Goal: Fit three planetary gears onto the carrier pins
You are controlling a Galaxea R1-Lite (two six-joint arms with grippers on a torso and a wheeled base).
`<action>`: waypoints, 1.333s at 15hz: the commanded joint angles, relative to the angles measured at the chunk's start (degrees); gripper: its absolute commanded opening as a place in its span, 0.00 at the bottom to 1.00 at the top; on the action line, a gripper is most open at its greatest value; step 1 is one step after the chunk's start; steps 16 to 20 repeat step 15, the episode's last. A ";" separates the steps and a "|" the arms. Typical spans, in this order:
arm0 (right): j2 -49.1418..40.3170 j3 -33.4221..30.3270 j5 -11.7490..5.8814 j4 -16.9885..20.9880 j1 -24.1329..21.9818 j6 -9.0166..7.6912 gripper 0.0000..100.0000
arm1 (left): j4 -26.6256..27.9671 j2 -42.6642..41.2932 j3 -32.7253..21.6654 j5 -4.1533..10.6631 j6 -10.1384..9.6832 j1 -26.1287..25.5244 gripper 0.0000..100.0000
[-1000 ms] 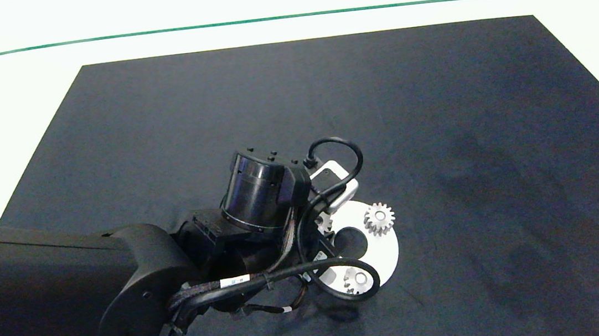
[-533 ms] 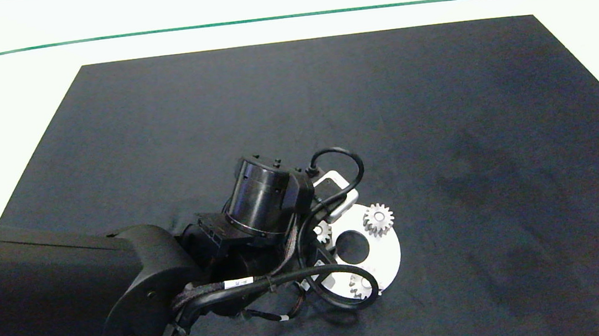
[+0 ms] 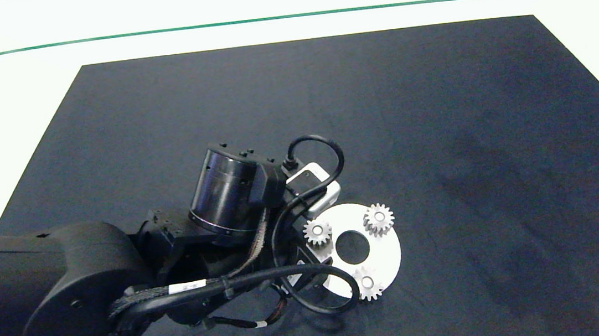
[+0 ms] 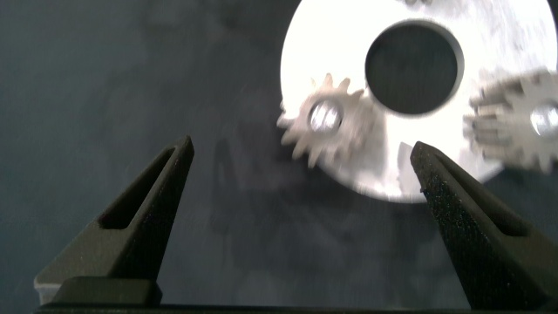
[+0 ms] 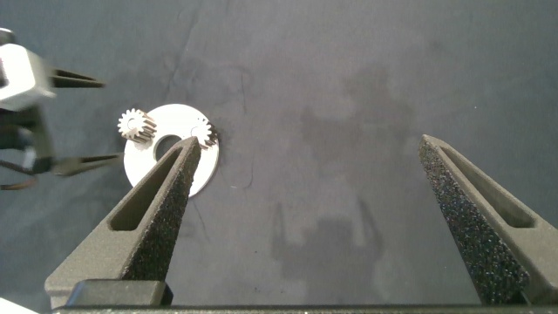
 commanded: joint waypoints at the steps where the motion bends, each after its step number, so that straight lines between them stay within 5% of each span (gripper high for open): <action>1: 0.06 0.09 -0.11 0.10 -0.94 0.06 1.00 | 0.83 -8.10 4.66 0.14 -0.41 2.43 1.00; 5: -1.96 0.01 -0.20 3.18 -5.95 -0.12 1.00 | 2.06 -21.99 11.61 0.14 -1.64 10.70 1.00; 11: -9.52 -0.08 -0.20 13.46 -23.62 -0.47 1.00 | 13.66 -45.63 14.51 0.14 -2.08 33.37 1.00; 15: -22.52 0.09 -0.20 22.25 -34.43 -3.19 1.00 | 18.50 -58.82 14.33 0.05 -2.17 48.14 1.00; 20: -22.52 0.09 -0.20 22.25 -34.43 -3.19 1.00 | 18.50 -58.82 14.33 0.05 -2.17 48.14 1.00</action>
